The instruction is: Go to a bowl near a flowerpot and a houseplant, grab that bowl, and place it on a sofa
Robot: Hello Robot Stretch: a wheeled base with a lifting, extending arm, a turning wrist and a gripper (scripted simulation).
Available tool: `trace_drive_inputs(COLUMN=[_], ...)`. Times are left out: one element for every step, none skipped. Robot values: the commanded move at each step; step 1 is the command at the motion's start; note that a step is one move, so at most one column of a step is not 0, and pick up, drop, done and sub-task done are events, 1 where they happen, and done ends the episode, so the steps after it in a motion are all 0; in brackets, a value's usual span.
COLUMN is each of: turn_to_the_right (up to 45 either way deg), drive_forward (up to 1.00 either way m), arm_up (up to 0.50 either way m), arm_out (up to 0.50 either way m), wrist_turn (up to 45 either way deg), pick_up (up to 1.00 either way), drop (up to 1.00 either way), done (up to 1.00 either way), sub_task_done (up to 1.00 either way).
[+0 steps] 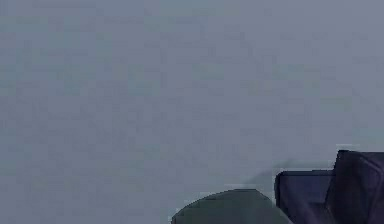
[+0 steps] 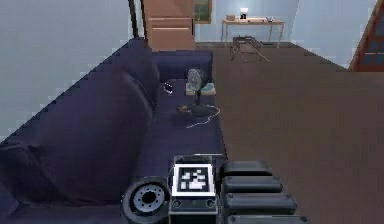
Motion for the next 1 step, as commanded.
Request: trace_drive_inputs(turn_to_the_right=[45.0], drive_forward=[0.00], arm_up=[0.00], arm_out=[0.00], wrist_turn=[0.0], pick_up=[0.00], drop=[0.00], done=[0.00], sub_task_done=[0.00])
